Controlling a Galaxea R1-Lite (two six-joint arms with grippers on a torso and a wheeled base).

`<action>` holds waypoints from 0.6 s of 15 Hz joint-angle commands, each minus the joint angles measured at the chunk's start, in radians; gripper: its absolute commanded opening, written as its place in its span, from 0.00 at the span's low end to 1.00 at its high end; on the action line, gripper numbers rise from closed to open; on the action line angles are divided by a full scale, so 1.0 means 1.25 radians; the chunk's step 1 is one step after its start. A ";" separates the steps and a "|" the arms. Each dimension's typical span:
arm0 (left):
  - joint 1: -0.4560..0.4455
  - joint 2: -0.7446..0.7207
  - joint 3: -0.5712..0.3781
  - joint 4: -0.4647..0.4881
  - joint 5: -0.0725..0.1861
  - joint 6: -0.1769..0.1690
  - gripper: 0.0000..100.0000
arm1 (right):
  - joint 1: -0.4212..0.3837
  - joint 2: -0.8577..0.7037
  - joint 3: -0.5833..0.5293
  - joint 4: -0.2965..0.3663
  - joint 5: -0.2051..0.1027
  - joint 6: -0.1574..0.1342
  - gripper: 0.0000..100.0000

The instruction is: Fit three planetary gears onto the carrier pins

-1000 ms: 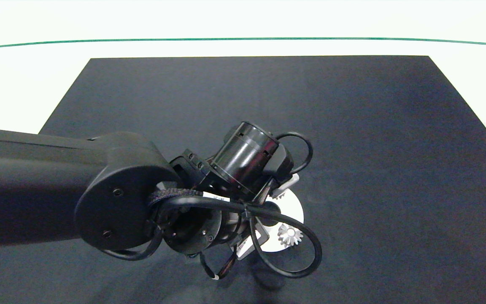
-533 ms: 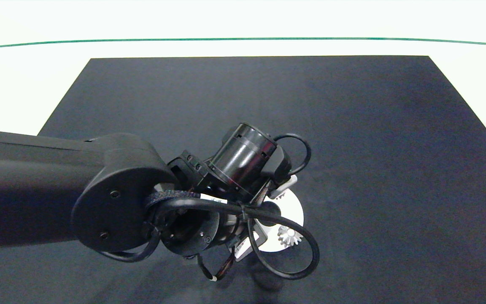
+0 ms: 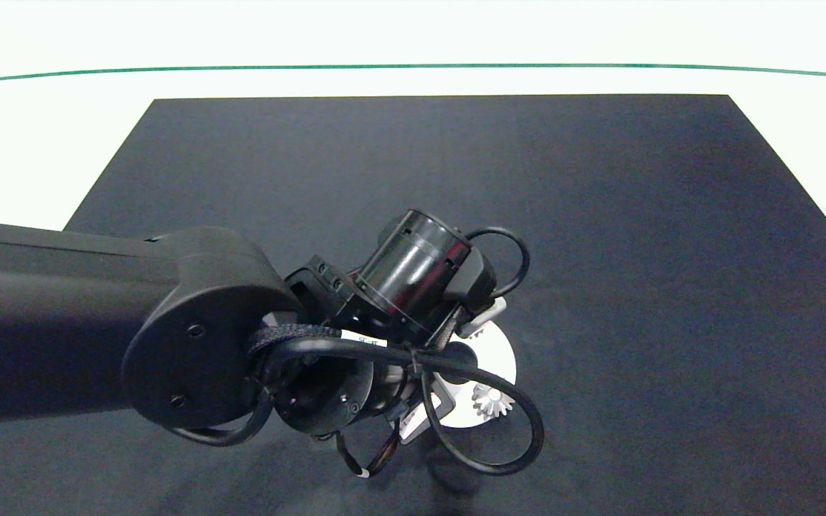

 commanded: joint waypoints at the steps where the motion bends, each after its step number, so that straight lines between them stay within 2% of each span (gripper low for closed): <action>1: -0.001 0.005 -0.009 0.001 0.002 0.003 0.00 | 0.000 0.001 0.000 0.003 -0.002 0.000 1.00; 9: 0.003 0.002 -0.012 0.008 0.001 0.011 0.00 | 0.000 0.001 0.001 0.003 0.001 0.000 1.00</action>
